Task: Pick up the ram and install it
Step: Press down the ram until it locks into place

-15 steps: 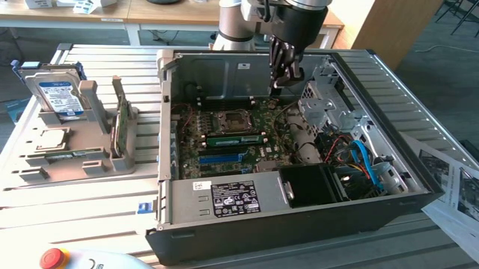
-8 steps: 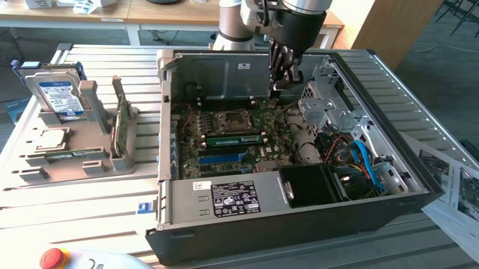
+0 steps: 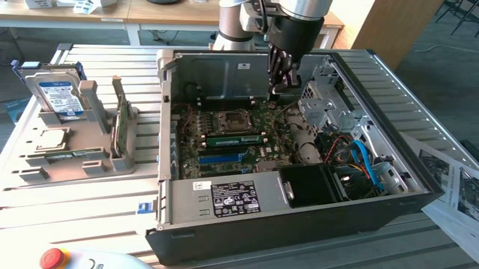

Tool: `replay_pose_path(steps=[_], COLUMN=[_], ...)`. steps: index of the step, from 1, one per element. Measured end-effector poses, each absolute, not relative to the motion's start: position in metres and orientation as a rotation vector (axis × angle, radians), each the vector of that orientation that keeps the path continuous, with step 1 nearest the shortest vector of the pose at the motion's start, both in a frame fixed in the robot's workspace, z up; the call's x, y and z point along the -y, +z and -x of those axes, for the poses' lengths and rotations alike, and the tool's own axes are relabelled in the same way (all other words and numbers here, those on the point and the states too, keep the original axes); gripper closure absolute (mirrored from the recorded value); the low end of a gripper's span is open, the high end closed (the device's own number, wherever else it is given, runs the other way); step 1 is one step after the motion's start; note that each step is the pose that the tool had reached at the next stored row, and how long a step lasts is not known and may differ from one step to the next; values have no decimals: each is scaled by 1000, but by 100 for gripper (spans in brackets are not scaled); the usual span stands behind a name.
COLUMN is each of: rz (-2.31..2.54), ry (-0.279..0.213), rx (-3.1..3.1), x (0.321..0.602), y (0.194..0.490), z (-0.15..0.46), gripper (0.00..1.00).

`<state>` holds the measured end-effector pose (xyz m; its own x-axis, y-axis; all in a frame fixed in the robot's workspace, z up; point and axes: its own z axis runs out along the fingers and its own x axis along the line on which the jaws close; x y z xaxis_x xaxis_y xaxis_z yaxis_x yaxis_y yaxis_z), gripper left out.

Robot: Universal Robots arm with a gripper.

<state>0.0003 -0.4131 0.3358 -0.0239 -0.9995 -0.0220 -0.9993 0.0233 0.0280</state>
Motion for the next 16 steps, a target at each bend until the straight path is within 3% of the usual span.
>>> replay_pose_path(steps=[16], rz=[-2192], ry=[-56], rx=[2244], x=[413], y=[316], z=[0], gripper=[89])
